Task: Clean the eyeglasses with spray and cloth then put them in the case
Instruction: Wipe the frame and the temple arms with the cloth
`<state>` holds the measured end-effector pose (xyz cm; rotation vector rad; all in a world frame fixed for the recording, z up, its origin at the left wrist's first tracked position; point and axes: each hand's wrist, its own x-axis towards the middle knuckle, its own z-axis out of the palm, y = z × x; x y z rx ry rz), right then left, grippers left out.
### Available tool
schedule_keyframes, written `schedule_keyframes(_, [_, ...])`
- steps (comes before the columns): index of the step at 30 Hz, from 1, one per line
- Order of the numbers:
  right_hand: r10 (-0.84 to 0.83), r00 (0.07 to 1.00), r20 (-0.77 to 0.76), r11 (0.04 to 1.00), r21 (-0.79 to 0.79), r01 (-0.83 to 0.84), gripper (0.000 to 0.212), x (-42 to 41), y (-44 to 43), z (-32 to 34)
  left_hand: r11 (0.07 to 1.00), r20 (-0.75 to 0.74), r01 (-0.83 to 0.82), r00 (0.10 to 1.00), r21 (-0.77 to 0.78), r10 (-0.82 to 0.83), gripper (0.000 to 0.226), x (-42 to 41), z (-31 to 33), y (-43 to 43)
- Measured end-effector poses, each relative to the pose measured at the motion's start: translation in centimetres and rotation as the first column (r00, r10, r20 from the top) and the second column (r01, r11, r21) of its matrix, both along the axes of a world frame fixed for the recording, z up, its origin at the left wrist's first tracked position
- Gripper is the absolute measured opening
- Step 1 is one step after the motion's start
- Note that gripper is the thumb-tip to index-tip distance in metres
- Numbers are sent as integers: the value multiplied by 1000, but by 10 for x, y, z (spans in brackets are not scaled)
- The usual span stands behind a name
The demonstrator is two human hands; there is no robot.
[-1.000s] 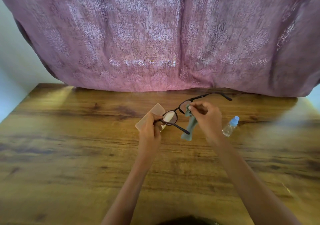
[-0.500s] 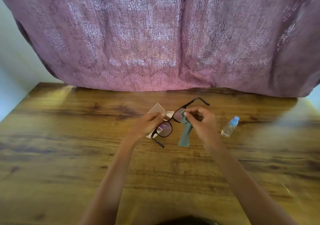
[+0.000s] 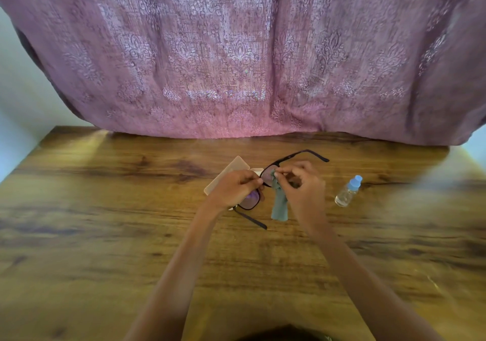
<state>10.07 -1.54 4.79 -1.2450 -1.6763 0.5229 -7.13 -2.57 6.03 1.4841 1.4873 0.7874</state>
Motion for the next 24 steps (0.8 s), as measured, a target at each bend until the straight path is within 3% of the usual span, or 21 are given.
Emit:
schedule_keyframes(7, [-52, 993, 107, 993, 112, 40, 7, -3, -1, 2, 998, -118, 62, 991, 8, -61, 23, 3, 2, 1])
schedule_keyframes(15, [124, 972, 201, 985, 91, -144, 10, -11, -9, 1, 999, -191, 26, 981, 33, -19, 21, 3, 1, 2])
schedule_keyframes(21, [-2, 982, 191, 995, 96, -16, 12, -6, -2, 8, 999, -213, 22, 977, 24, -16, 21, 6, 3, 0])
schedule_keyframes(24, [24, 980, 199, 995, 90, -42, 11, -7, -2, 10, 1000, -200, 11, 980, 18, -7, 22, 8, 5, 1])
